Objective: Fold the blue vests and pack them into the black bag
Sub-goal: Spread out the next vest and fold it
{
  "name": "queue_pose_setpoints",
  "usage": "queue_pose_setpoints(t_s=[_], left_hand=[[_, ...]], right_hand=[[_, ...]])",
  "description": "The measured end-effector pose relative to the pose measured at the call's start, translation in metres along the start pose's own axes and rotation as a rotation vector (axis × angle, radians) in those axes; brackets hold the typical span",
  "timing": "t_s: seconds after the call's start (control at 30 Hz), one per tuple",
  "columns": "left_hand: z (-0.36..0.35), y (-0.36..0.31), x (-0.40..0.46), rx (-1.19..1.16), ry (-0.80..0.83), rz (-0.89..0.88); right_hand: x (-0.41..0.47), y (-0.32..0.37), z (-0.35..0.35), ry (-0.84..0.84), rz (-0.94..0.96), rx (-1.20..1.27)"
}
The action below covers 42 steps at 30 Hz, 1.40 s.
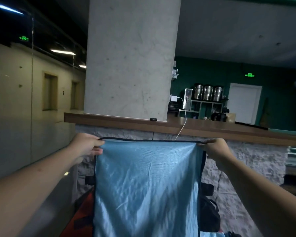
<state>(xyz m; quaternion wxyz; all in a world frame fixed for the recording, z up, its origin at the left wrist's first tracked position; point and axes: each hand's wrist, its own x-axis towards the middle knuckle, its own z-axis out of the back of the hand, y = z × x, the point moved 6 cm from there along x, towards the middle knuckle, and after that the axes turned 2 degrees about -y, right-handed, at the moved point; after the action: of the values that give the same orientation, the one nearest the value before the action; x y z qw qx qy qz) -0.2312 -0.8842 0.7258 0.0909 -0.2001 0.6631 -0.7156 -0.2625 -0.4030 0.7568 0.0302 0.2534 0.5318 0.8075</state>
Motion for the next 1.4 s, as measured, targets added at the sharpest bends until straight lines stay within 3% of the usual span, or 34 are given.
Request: queue_pose_setpoints(t_s=[0.3,0.43,0.7,0.87,1.13,1.4], left_hand=[[-0.025,-0.009,0.064,-0.14,-0.047,-0.006],[-0.032,-0.045,0.059,-0.189,-0.074,-0.102],[-0.011,-0.057,0.012,-0.227,-0.048,-0.141],[0.009,0.02,-0.036,-0.172,0.036,0.017],[0.037,0.169,-0.148,-0.102,0.229,0.299],[0.056,0.267,-0.209,-0.015,0.433,0.53]], right_hand=[[0.058,0.006,-0.026,-0.017,-0.067,0.074],[0.063,0.03,-0.015,-0.056,-0.062,0.272],[0.021,0.042,0.012,-0.033,0.047,0.342],[-0.052,-0.023,0.006,0.054,-0.077,0.32],[-0.178,-0.169,-0.007,0.396,-0.353,0.203],[-0.255,-0.233,0.012,0.677,-0.445,0.006]])
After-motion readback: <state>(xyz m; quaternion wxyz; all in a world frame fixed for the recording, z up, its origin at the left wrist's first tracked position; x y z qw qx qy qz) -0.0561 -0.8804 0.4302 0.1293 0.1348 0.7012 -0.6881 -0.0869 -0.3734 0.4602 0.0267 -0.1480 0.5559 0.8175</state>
